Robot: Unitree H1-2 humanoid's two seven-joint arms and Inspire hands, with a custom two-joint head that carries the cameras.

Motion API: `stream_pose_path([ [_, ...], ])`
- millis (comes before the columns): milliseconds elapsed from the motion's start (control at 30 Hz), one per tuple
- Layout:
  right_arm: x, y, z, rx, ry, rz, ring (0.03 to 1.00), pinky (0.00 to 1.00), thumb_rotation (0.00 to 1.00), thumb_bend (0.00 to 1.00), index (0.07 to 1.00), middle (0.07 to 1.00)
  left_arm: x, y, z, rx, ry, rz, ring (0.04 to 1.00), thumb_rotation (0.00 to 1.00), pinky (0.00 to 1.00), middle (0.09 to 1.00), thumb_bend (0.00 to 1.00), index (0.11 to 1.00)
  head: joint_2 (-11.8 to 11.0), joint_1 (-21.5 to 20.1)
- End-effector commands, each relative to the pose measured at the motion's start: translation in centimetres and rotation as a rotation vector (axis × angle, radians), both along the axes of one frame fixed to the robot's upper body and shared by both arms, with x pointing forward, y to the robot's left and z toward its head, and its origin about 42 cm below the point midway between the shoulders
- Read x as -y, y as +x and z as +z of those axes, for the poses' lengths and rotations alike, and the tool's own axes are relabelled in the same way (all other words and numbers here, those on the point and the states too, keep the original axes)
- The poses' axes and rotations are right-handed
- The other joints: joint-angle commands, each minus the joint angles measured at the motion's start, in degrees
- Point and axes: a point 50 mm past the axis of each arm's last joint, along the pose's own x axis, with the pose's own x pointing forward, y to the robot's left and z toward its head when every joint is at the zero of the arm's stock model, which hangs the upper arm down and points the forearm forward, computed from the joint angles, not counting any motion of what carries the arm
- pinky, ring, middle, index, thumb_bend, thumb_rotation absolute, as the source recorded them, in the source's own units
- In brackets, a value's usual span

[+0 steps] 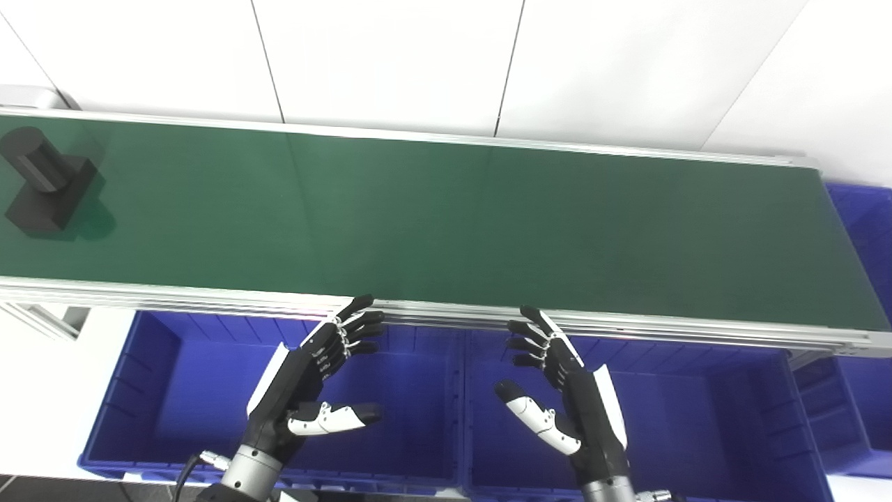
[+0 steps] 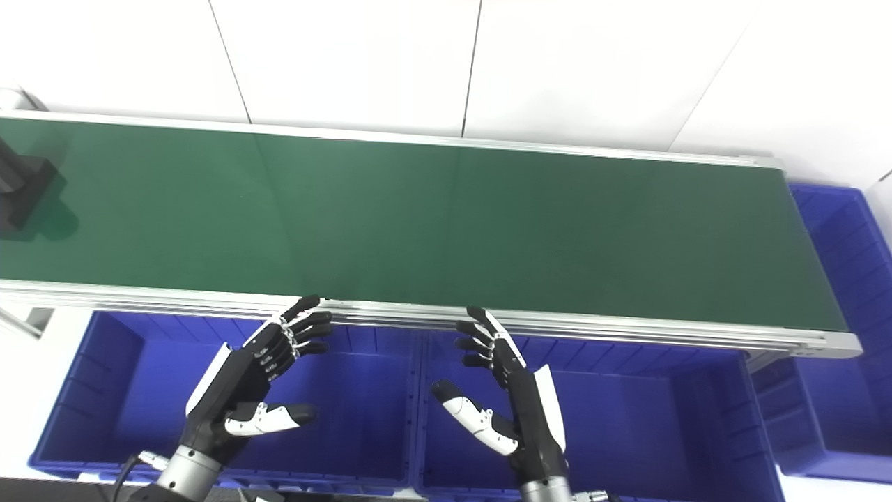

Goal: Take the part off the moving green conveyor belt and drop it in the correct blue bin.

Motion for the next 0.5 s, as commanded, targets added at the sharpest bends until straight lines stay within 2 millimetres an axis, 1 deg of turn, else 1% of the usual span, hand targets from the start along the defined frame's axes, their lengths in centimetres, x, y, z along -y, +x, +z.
stream_pose_path([
  [0, -0.09, 0.17, 0.92, 0.077, 0.021, 0.000, 0.767, 0.69, 0.56, 0.55, 0.893, 0.820, 0.15, 0.37, 0.78, 0.051, -0.013, -0.006, 0.811, 0.39, 0.76, 0.836, 0.94, 0.890, 0.02, 0.05],
  [367, 0.25, 0.23, 0.78, 0.072, 0.025, 0.002, 0.769, 0.69, 0.57, 0.55, 0.895, 0.822, 0.43, 0.44, 0.51, 0.054, -0.011, -0.010, 0.810, 0.39, 0.75, 0.838, 0.94, 0.892, -0.61, 2.12],
  [433, 0.31, 0.22, 0.73, 0.069, 0.023, 0.001, 0.768, 0.69, 0.56, 0.55, 0.894, 0.821, 0.50, 0.43, 0.41, 0.052, -0.011, -0.008, 0.807, 0.40, 0.74, 0.836, 0.94, 0.889, -0.96, 2.58],
  [467, 0.36, 0.22, 0.67, 0.068, 0.022, 0.001, 0.768, 0.69, 0.56, 0.55, 0.894, 0.821, 0.55, 0.43, 0.34, 0.052, -0.010, -0.008, 0.806, 0.40, 0.74, 0.836, 0.95, 0.888, -1.47, 3.34],
])
